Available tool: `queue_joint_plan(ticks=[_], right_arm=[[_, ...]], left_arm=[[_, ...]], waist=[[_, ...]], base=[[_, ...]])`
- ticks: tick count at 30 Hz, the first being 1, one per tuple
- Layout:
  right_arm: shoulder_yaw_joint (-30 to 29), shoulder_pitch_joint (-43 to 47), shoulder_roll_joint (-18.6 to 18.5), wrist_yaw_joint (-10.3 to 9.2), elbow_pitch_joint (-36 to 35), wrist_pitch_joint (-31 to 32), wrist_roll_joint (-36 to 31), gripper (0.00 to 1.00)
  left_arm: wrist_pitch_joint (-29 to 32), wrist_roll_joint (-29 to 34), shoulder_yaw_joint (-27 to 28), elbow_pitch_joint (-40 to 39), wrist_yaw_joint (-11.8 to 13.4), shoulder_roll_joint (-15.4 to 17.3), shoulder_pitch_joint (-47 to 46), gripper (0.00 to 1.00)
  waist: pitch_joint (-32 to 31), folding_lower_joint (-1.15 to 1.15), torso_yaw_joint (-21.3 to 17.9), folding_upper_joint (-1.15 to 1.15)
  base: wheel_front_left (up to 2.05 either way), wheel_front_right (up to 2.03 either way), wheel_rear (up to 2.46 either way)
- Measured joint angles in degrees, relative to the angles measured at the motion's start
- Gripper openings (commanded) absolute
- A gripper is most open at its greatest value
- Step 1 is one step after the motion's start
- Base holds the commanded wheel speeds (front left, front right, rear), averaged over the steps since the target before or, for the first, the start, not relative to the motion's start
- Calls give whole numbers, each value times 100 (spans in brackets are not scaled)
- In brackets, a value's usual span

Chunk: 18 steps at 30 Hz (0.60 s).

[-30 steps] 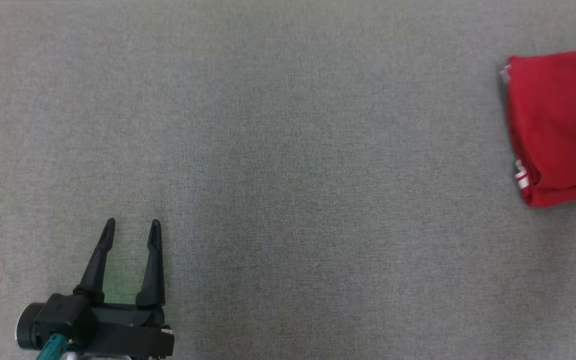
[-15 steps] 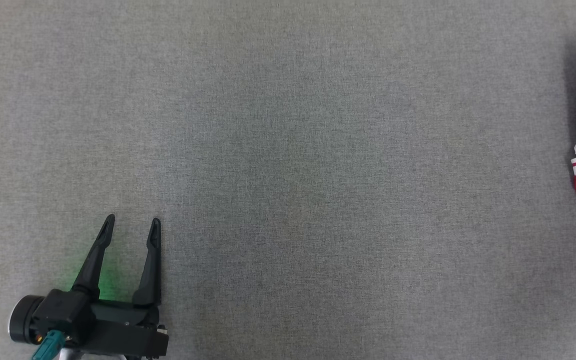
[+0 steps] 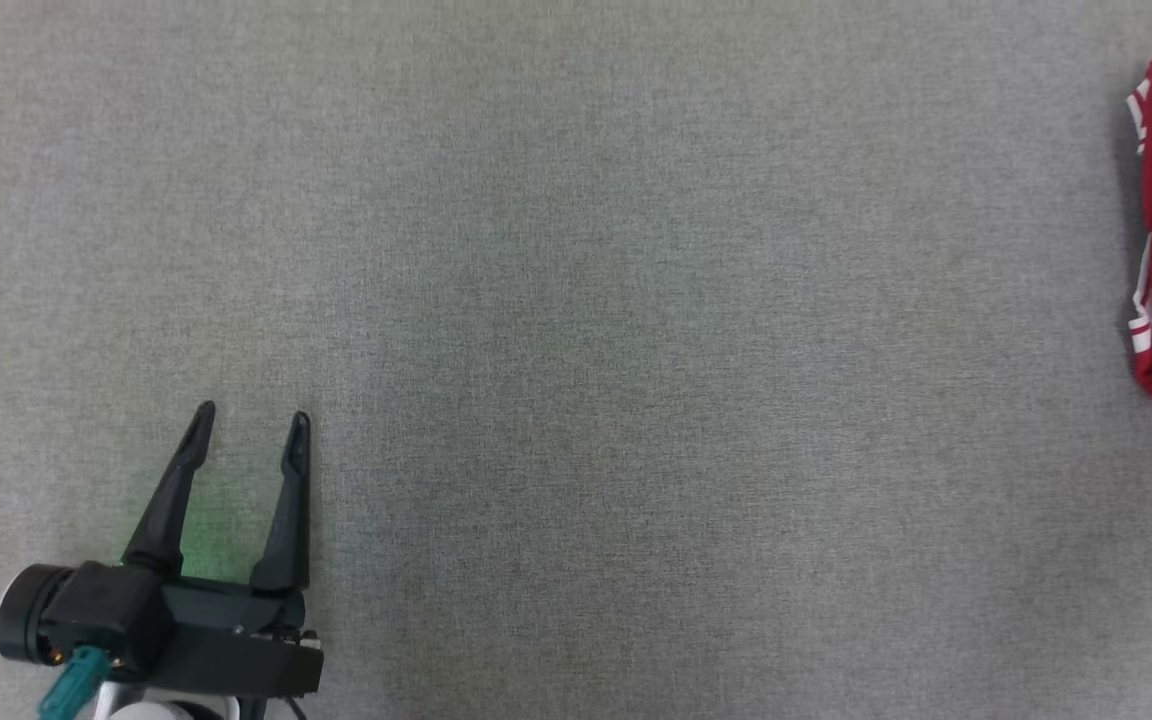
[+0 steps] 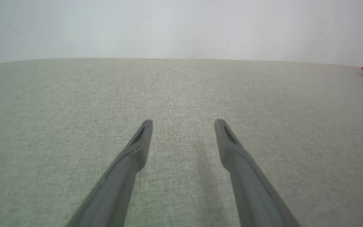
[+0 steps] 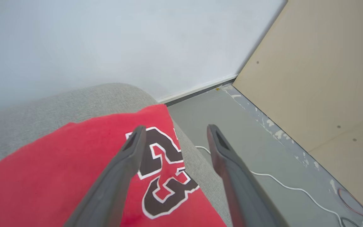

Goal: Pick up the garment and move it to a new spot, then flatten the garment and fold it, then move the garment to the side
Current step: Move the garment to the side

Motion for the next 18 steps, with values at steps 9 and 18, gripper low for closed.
queue_joint_plan(ticks=[9,18], right_arm=[[1646,703,305,0,286,-1356,1055,100],[3143,2454,525,0,-436,-2390,2844,100]], left_arm=[[-1,-107,505,-454,83,-432,222,100],[-2,-335,971,-34,140,-779,466,100]], waist=[[-540,-1,-34,0],[-1341,-2,-24,-1]], base=[[0,0,0],[0,0,0]])
